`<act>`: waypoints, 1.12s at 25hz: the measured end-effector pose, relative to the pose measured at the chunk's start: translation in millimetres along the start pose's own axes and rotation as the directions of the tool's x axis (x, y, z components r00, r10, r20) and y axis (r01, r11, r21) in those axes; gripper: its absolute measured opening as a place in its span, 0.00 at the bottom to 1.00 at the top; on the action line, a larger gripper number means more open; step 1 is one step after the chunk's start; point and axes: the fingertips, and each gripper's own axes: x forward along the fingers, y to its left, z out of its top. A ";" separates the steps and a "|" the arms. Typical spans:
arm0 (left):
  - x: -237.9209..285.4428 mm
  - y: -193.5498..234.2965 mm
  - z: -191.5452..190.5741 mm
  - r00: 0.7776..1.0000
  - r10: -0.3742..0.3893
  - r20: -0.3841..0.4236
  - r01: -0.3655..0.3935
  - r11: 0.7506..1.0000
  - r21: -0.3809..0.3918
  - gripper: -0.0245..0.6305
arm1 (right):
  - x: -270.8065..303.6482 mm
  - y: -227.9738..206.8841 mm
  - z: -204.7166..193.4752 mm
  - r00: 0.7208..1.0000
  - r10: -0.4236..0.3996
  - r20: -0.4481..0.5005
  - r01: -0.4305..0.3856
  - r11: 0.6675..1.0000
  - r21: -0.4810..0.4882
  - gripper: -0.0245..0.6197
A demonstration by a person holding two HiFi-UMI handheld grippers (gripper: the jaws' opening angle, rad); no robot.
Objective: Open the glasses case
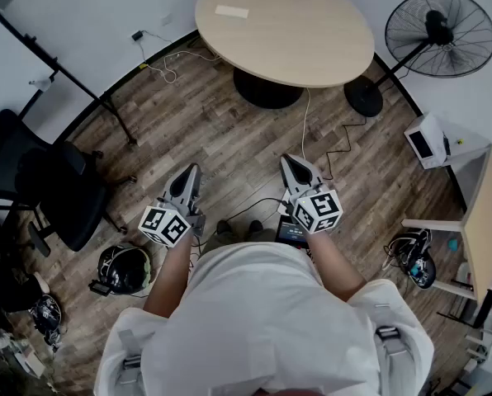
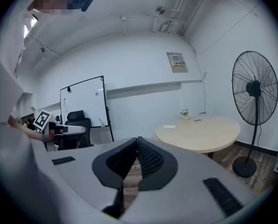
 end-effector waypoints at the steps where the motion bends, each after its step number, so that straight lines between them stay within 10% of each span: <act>1: -1.2 -3.6 -4.3 1.000 0.017 -0.014 -0.016 0.999 0.037 0.06 | -4.0 -2.8 2.0 1.000 0.004 0.001 -0.004 1.000 0.001 0.08; 15: 27.5 -81.7 -37.5 0.992 0.086 -0.094 -0.043 0.920 0.390 0.06 | -66.3 -47.9 9.7 0.988 0.108 0.112 -0.117 0.990 0.082 0.08; 28: 42.4 -40.4 -49.4 0.988 0.071 -0.135 -0.037 0.969 0.243 0.06 | -15.1 -62.0 8.1 0.992 0.105 0.076 -0.111 0.991 0.077 0.08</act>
